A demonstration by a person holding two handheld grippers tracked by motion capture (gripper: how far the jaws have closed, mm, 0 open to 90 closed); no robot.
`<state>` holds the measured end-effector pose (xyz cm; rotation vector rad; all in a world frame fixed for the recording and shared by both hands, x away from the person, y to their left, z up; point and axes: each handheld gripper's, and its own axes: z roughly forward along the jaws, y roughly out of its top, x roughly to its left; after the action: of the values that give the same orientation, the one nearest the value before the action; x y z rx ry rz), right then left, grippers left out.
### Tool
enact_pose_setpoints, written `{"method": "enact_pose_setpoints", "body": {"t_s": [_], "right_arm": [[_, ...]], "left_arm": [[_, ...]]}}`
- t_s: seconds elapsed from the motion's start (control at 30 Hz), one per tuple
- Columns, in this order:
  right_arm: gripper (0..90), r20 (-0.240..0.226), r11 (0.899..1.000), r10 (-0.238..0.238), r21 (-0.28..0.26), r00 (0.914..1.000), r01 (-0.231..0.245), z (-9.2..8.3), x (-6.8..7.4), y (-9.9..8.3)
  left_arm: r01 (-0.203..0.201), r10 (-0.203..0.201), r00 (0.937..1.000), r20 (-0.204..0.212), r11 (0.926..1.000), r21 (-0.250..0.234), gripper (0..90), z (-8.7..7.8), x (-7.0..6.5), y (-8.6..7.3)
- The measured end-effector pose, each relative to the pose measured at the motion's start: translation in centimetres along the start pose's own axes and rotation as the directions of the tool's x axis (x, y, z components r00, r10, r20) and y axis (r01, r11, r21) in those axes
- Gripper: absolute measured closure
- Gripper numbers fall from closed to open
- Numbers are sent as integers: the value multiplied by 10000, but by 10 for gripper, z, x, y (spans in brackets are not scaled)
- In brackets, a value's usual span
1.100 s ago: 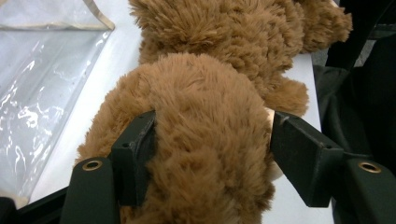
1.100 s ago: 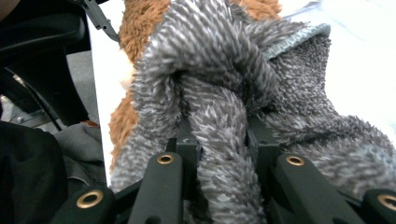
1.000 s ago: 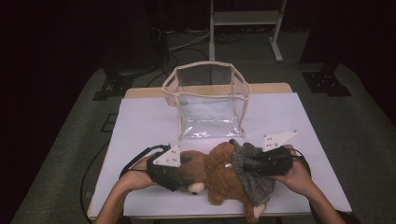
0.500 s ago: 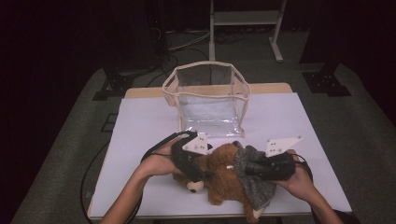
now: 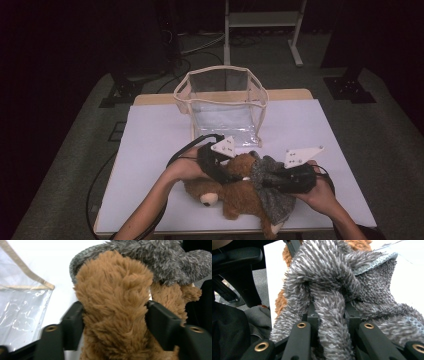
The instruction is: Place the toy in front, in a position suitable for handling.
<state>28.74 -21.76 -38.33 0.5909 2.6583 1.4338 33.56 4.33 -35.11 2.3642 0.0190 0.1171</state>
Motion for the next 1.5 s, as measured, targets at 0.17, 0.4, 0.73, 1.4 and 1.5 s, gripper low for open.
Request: {"method": "enact_pose_setpoints", "body": {"t_s": [0.17, 0.4, 0.73, 1.4, 1.5], "right_arm": [[716, 212, 9998, 154, -114, 9997, -151, -4, -6, 1], [712, 876, 9989, 396, -287, 9954, -372, -18, -30, 14], [710, 1126, 9996, -200, -158, 9934, 219, -23, -53, 72], [714, -61, 9922, -413, 1171, 9991, 418, 35, -39, 60], [716, -74, 9931, -378, 1106, 9993, 384, 34, -39, 56]], "left_arm": [[30, -33, 9982, -603, 10000, -37, 635, -1, 6, 3], [448, -536, 9899, -1311, 9966, -692, 661, -15, 24, 14], [283, -720, 9718, -2246, 9810, -1921, 642, -32, 36, 18], [192, -318, 9909, -1306, 9951, -970, 401, -41, -7, -26], [209, -323, 9905, -1335, 9961, -861, 369, -50, -8, -34]]}}
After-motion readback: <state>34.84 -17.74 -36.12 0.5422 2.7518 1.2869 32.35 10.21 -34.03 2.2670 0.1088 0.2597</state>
